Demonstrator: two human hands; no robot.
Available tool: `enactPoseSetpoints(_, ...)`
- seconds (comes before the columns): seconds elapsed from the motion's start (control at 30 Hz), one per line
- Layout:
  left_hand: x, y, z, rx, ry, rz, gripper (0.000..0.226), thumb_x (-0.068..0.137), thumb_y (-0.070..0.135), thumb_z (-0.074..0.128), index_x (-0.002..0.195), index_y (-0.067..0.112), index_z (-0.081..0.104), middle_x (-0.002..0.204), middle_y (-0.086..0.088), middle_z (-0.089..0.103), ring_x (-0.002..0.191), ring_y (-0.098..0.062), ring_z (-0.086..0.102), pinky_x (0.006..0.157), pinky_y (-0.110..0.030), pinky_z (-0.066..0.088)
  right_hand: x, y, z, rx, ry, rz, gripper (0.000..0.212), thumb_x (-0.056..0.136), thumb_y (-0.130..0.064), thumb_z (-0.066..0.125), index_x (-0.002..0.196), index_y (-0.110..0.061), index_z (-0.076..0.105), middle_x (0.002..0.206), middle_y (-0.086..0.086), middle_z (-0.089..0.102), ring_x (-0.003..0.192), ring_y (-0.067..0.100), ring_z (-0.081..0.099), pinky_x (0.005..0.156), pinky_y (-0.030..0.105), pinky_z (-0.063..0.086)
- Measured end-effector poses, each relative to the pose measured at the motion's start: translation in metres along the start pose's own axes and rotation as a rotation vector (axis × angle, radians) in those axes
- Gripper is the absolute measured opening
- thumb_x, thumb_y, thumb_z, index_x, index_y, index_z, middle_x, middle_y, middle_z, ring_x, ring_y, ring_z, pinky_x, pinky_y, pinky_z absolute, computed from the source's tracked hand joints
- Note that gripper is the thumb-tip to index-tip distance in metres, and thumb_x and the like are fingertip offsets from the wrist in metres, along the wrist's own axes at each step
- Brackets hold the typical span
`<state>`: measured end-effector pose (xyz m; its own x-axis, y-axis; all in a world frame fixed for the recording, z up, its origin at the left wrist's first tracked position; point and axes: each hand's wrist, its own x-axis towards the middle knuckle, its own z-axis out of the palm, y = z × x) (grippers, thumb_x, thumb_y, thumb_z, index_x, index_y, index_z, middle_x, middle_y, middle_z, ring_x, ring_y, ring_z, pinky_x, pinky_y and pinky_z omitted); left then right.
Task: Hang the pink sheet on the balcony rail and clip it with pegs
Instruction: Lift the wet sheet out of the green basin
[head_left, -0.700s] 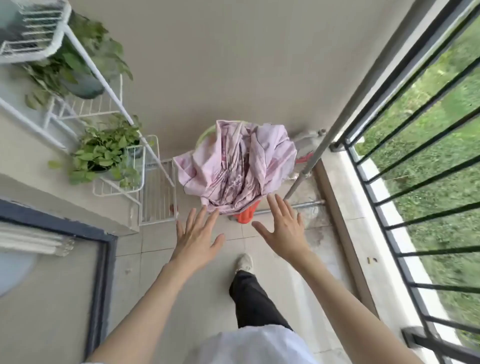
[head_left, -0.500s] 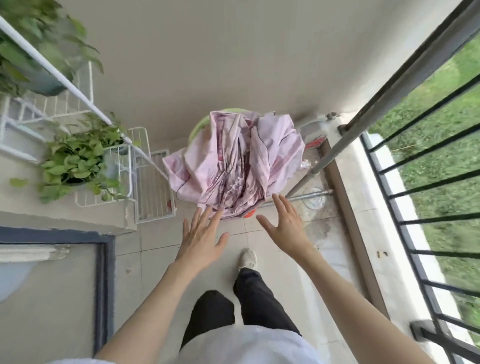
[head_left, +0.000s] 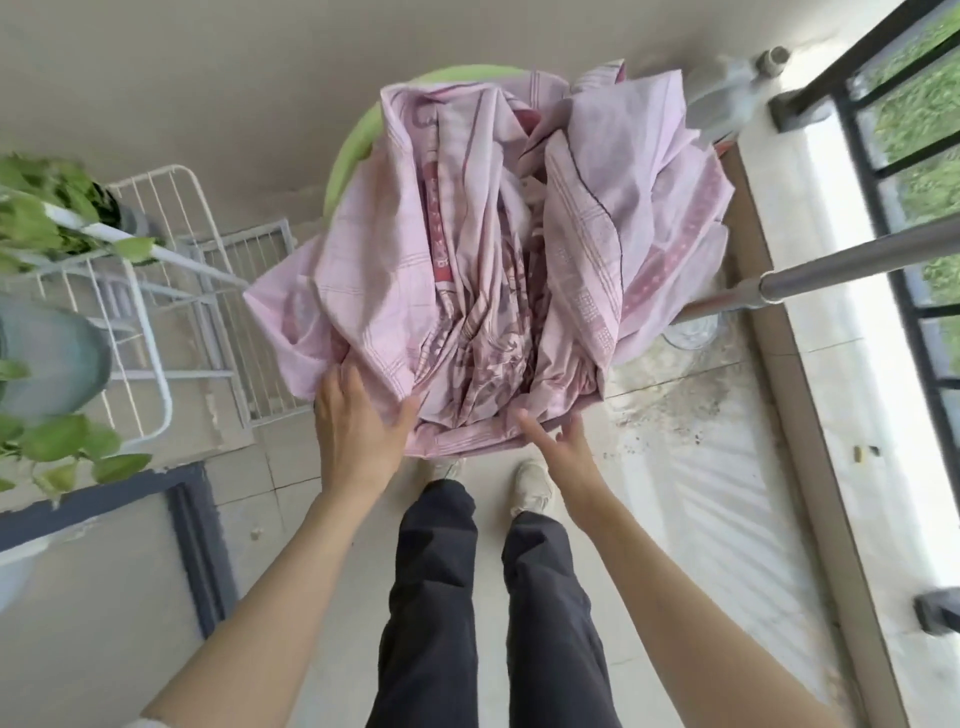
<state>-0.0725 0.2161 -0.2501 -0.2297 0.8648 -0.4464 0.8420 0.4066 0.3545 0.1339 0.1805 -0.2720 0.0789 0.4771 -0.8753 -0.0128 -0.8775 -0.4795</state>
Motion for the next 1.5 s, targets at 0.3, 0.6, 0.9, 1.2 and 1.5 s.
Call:
enactPoseSetpoints(0.3, 0.002, 0.043, -0.007, -0.354, -0.027, 0.114, 0.019, 0.094, 0.015, 0.049, 0.083, 0.002, 0.057, 0.076, 0.0, 0.053, 0.075, -0.02, 0.046, 0.066, -0.021, 0.028, 0.002, -0.019, 0.037, 0.419, 0.033, -0.017, 0.066, 0.067, -0.069, 0.059, 0.07, -0.005, 0.07, 0.073, 0.011, 0.07, 0.092, 0.029, 0.066, 0.093, 0.037, 0.045)
enactPoseSetpoints(0.6, 0.009, 0.077, -0.023, -0.22, -0.33, 0.397, 0.054, 0.083, 0.06, 0.025, 0.123, 0.03, 0.044, 0.129, 0.0, 0.047, 0.117, -0.025, 0.047, 0.093, -0.045, 0.042, -0.031, -0.06, 0.033, 0.593, -0.041, -0.107, 0.048, 0.081, -0.064, 0.045, 0.104, -0.029, 0.069, 0.115, -0.002, 0.069, 0.114, 0.011, 0.06, 0.102, 0.037, 0.041)
enactPoseSetpoints(0.9, 0.022, 0.073, 0.011, -0.266, -0.514, 0.326, 0.086, 0.067, 0.074, 0.045, 0.137, 0.034, 0.017, 0.146, 0.005, 0.034, 0.136, -0.017, 0.029, 0.108, -0.043, 0.03, -0.006, -0.056, 0.036, 0.701, 0.004, -0.211, 0.066, 0.089, -0.058, 0.046, 0.136, -0.011, 0.046, 0.137, 0.015, 0.052, 0.129, 0.025, 0.047, 0.112, 0.046, 0.029)
enactPoseSetpoints(1.2, 0.013, 0.097, -0.023, -0.384, -0.512, 0.367, 0.117, 0.054, 0.064, 0.074, 0.145, 0.033, 0.006, 0.151, 0.006, 0.018, 0.138, -0.009, 0.019, 0.113, -0.033, 0.022, -0.038, -0.085, 0.013, 0.692, 0.045, -0.271, 0.054, 0.084, -0.063, 0.029, 0.121, -0.035, 0.055, 0.12, -0.014, 0.063, 0.111, -0.003, 0.057, 0.089, 0.019, 0.046)
enactPoseSetpoints(1.5, 0.004, 0.169, -0.139, -0.586, -0.491, 0.475, 0.11, 0.055, 0.046, 0.083, 0.143, 0.022, 0.021, 0.143, 0.01, 0.037, 0.132, 0.0, 0.033, 0.112, -0.029, 0.027, -0.128, -0.174, -0.005, 0.555, -0.204, -0.341, 0.046, 0.085, -0.043, 0.055, 0.114, -0.009, 0.063, 0.111, 0.009, 0.07, 0.109, 0.018, 0.063, 0.098, 0.031, 0.046)
